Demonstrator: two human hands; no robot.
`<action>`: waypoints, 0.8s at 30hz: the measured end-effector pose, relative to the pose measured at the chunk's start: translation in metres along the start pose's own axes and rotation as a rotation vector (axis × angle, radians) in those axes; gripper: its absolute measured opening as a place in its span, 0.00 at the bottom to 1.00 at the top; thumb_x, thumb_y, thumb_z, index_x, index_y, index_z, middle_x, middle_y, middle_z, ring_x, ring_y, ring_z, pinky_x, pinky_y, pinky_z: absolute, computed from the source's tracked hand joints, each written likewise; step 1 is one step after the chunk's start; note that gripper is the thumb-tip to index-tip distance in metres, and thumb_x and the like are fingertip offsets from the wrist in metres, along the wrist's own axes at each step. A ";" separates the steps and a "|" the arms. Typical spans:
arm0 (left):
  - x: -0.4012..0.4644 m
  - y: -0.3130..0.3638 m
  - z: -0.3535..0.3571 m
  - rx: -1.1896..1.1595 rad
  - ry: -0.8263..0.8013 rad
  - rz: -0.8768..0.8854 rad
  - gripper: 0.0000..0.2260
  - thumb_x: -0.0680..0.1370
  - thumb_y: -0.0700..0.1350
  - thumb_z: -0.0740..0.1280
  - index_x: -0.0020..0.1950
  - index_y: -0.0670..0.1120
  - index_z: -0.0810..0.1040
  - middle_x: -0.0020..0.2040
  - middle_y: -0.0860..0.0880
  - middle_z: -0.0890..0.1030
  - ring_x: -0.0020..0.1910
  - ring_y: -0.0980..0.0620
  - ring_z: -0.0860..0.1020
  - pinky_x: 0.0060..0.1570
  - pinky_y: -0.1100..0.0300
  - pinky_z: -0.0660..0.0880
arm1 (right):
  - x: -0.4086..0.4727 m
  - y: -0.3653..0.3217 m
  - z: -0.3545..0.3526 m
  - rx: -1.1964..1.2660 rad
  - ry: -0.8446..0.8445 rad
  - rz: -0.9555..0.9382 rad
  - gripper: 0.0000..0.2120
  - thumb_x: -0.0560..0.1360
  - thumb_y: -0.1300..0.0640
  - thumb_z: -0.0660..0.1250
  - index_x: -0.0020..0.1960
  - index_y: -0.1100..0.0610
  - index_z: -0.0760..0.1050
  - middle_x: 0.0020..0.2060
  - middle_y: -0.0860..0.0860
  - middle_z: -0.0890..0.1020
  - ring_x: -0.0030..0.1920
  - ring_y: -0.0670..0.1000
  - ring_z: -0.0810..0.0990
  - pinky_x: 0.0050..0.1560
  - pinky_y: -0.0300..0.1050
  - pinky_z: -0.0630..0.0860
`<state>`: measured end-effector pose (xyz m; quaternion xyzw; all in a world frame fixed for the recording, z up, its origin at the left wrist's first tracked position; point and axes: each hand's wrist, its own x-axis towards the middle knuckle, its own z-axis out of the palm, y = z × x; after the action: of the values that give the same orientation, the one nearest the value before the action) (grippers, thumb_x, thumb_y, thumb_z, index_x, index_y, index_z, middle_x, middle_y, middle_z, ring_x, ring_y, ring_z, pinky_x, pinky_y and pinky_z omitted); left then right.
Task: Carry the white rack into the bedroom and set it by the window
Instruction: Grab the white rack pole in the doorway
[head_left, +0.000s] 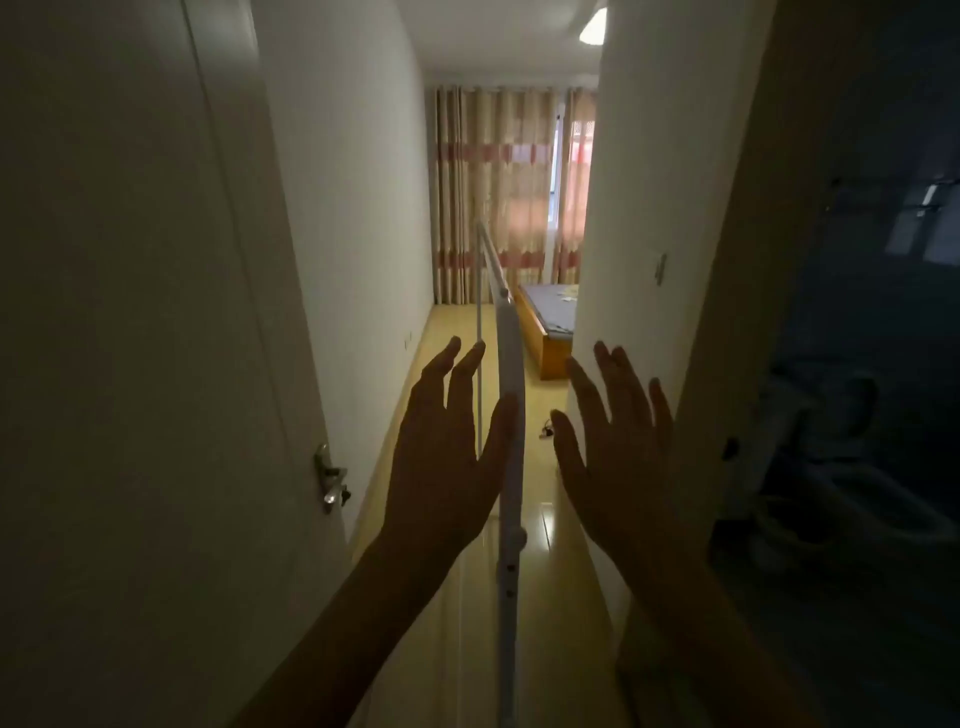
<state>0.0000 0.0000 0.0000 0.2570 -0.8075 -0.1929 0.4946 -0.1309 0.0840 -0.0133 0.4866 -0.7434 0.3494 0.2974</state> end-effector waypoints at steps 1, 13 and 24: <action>-0.002 0.000 0.001 -0.020 -0.007 -0.018 0.29 0.75 0.65 0.52 0.73 0.55 0.60 0.75 0.53 0.63 0.72 0.56 0.62 0.71 0.50 0.62 | -0.005 0.000 0.003 0.005 -0.027 0.011 0.25 0.79 0.46 0.54 0.74 0.54 0.65 0.76 0.56 0.62 0.77 0.55 0.56 0.75 0.66 0.52; -0.029 -0.001 0.029 -0.730 -0.256 -0.303 0.18 0.74 0.57 0.56 0.50 0.44 0.75 0.40 0.46 0.80 0.39 0.53 0.80 0.44 0.58 0.78 | -0.091 0.016 0.071 0.386 -1.160 0.258 0.24 0.72 0.56 0.73 0.65 0.53 0.70 0.56 0.50 0.78 0.47 0.45 0.77 0.41 0.35 0.74; -0.019 -0.016 0.043 -0.946 -0.320 -0.326 0.27 0.65 0.70 0.63 0.33 0.45 0.65 0.23 0.55 0.65 0.21 0.58 0.62 0.23 0.64 0.60 | -0.136 0.001 0.122 0.359 -0.933 0.463 0.08 0.76 0.52 0.66 0.41 0.53 0.73 0.33 0.47 0.78 0.33 0.45 0.80 0.36 0.36 0.77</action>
<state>-0.0281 0.0009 -0.0409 0.0952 -0.6470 -0.6479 0.3905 -0.0972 0.0560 -0.1908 0.4568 -0.8126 0.2742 -0.2361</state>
